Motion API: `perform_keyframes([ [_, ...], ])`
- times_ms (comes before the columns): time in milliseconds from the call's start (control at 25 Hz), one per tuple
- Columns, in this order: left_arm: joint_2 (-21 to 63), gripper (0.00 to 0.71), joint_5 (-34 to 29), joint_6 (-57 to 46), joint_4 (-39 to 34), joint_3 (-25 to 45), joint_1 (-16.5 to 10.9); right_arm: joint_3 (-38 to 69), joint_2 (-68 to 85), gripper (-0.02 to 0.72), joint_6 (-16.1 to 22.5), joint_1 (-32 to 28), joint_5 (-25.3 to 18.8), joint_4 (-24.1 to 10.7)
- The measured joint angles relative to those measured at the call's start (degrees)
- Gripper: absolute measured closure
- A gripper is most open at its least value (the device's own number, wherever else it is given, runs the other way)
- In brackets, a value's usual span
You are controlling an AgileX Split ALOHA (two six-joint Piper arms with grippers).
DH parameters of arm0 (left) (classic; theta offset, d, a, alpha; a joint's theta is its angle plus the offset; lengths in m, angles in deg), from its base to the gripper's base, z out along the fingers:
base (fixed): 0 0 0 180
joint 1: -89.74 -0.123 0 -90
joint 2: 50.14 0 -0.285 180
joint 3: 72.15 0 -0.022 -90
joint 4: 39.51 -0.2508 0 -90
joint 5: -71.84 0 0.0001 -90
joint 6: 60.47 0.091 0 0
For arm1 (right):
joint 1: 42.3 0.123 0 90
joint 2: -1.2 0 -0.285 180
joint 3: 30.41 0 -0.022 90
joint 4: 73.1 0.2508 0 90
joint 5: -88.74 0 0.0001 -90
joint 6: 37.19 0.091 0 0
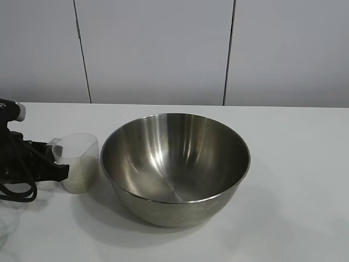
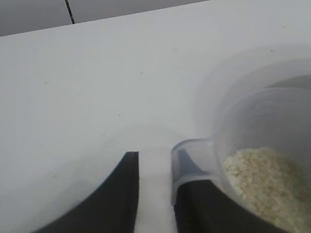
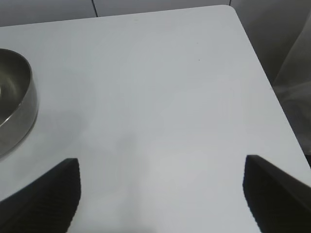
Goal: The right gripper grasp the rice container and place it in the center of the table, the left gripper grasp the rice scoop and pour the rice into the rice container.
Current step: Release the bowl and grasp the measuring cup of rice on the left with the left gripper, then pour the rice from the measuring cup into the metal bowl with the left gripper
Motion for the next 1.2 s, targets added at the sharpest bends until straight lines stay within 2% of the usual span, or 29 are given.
perform_keyframes([
  [280, 4.5, 0.702, -0.3, 6.4, 0.0, 0.0, 0.0, 0.0, 0.0, 0.082, 0.0, 0.0, 0.0, 0.0],
  [560, 13.8, 0.702, -1.5, 12.3, -1.1, -1.0, 0.0, 0.0, 0.0, 0.083, 0.0, 0.0, 0.1, 0.0],
  [680, 19.1, 0.702, -8.1, 16.8, -4.8, -4.3, 0.0, 0.0, 0.0, 0.083, 0.0, 0.0, 0.1, 0.0],
  [840, 24.4, 0.702, -20.2, 20.3, -10.7, -9.5, 0.7, 0.0, 0.0, 0.083, 0.0, 0.0, 0.0, 0.0],
  [960, 26.0, 0.702, -29.0, 25.7, -12.6, -14.3, 4.1, 0.0, 0.0, 0.083, 0.0, 0.0, 0.0, 0.0],
  [1080, 26.0, 0.702, -38.0, 34.3, -13.5, -18.6, 9.7, 0.0, 0.0, 0.083, 0.0, 0.0, 0.0, 0.0],
  [1200, 25.9, 0.702, -43.6, 42.7, -13.6, -21.8, 15.5, 0.0, 0.0, 0.083, 0.0, 0.0, 0.0, 0.0],
])
